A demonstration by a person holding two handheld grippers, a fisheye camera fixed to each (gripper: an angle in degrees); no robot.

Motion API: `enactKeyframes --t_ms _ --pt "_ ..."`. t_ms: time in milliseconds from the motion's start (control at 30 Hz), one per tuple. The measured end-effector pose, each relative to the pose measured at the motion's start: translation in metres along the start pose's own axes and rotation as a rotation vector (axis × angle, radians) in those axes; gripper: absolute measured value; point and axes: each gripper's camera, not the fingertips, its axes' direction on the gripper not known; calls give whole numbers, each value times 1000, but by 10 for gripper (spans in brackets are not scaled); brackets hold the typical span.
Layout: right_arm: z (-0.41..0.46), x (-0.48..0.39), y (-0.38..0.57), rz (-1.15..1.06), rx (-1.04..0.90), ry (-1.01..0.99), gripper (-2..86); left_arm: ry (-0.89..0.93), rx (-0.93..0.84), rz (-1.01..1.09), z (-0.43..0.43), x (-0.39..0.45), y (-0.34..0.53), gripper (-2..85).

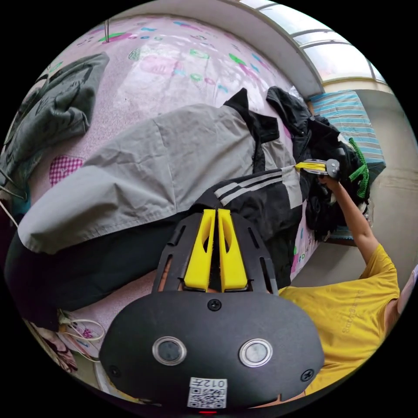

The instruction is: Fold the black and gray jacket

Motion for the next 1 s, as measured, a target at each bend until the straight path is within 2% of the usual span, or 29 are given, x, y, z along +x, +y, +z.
enactKeyframes --t_ms 100,300,400,567,633,700,833,900,933,1000 --pt "5 22 13 86 21 -33 0 92 57 22 -9 -2 -17 0" --pt "47 21 1 99 -107 135 8 -71 -53 9 20 6 -63 2" --pt "52 21 2 88 -131 180 23 -69 -36 -15 18 7 -71 4" --pt "5 52 42 266 51 94 54 -120 53 -33 -17 4 -49 4" --pt "-13 45 62 253 137 72 45 -170 134 11 -37 22 -30 4" --pt "-12 22 74 176 129 94 24 -161 171 92 -36 51 -20 3" --pt "22 16 73 210 45 249 8 -256 80 216 22 117 -35 0" --pt "42 34 75 270 -23 294 4 -291 12 208 48 126 -48 -1" --pt "47 39 76 273 -45 291 3 -359 -41 187 64 125 -55 -1" --pt "57 54 82 262 -80 260 1 -384 -122 143 82 115 -63 -2"
